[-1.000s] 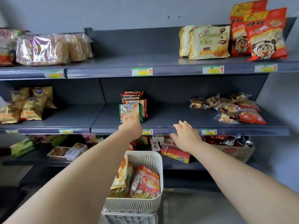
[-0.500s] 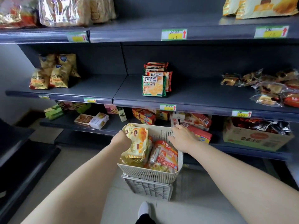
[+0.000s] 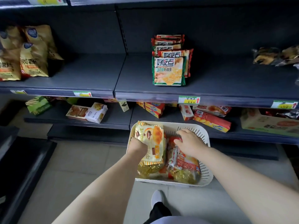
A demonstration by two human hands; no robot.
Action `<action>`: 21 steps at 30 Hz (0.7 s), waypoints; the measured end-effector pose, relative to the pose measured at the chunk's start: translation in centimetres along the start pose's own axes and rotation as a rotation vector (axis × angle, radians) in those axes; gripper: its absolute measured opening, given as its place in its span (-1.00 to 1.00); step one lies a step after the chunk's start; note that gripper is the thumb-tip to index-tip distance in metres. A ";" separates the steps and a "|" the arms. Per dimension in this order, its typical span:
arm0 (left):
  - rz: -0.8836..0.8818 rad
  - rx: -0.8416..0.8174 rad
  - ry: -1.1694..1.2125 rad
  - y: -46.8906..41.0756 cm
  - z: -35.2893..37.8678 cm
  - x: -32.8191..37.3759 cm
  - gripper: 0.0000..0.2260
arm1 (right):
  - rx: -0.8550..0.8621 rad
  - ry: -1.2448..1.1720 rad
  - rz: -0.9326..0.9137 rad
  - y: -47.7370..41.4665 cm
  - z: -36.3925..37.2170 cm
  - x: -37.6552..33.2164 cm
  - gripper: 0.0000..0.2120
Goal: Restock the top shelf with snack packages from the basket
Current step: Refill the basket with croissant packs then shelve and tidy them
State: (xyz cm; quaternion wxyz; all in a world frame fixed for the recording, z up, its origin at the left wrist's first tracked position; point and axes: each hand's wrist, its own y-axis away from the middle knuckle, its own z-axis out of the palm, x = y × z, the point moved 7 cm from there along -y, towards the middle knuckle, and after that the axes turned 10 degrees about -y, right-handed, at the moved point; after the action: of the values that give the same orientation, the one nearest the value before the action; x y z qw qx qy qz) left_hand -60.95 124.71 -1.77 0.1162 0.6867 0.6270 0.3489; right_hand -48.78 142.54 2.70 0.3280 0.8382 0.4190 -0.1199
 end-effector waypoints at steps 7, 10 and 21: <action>0.009 -0.049 -0.125 -3.9 1.2 -0.4 -0.62 | -0.017 0.015 0.073 -2.0 1.9 0.8 -0.51; -0.014 -0.024 -0.076 -4.2 1.0 -1.0 -0.66 | -0.022 0.003 0.101 -2.2 2.1 1.3 -0.51; 0.199 0.070 -0.083 -2.4 -0.3 3.1 -0.93 | 0.009 -0.070 0.088 -0.4 1.1 1.9 -0.53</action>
State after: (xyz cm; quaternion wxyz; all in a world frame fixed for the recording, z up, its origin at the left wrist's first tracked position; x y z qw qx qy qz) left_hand -63.05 127.99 -1.95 0.0829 0.7631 0.5621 0.3080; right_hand -47.87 143.20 0.80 0.3434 0.8526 0.3696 -0.1365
